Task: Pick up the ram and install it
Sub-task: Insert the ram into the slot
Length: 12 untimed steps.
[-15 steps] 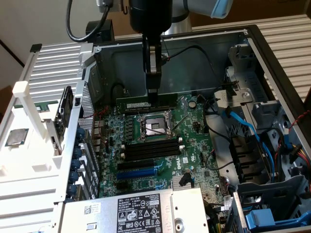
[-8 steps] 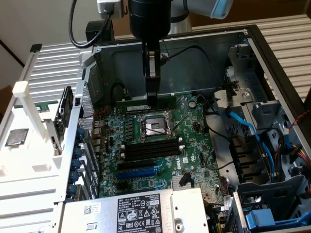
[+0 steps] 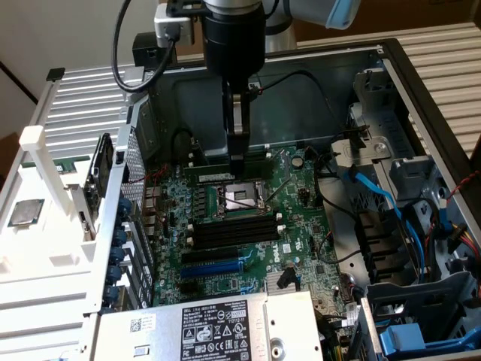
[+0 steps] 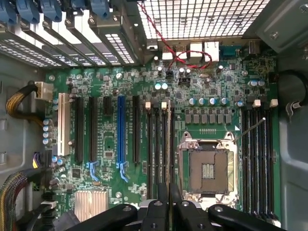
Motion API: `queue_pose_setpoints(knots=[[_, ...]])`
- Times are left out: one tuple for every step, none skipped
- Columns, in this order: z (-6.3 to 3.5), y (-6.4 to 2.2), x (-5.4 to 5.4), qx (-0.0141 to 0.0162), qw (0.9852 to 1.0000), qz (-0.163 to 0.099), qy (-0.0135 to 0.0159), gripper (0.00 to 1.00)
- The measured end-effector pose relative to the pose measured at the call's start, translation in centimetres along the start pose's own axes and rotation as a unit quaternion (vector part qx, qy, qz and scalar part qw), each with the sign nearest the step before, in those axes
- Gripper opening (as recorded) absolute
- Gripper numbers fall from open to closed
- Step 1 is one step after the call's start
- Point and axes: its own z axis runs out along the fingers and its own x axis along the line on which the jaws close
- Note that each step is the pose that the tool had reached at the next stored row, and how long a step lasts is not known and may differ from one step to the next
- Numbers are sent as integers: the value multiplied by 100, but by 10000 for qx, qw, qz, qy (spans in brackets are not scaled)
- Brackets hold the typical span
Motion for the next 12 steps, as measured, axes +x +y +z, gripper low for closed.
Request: queue_pose_setpoints(knots=[[19,-5,7,0,10000,0,0,13],[35,-9,15,0,10000,0,1,13],[51,-15,26,-1,10000,0,1,13],[65,-22,36,0,10000,0,1,13],[77,-29,45,0,10000,0,1,13],[87,-33,53,0,10000,0,1,13],[94,-36,61,3,10000,0,1,13],[101,-37,69,11,10000,1,0,13],[109,-38,77,21,10000,2,0,13],[117,-38,85,40,10000,4,-1,13],[123,-38,92,65,10000,6,-1,13],[129,-39,96,103,9999,10,-3,13]])
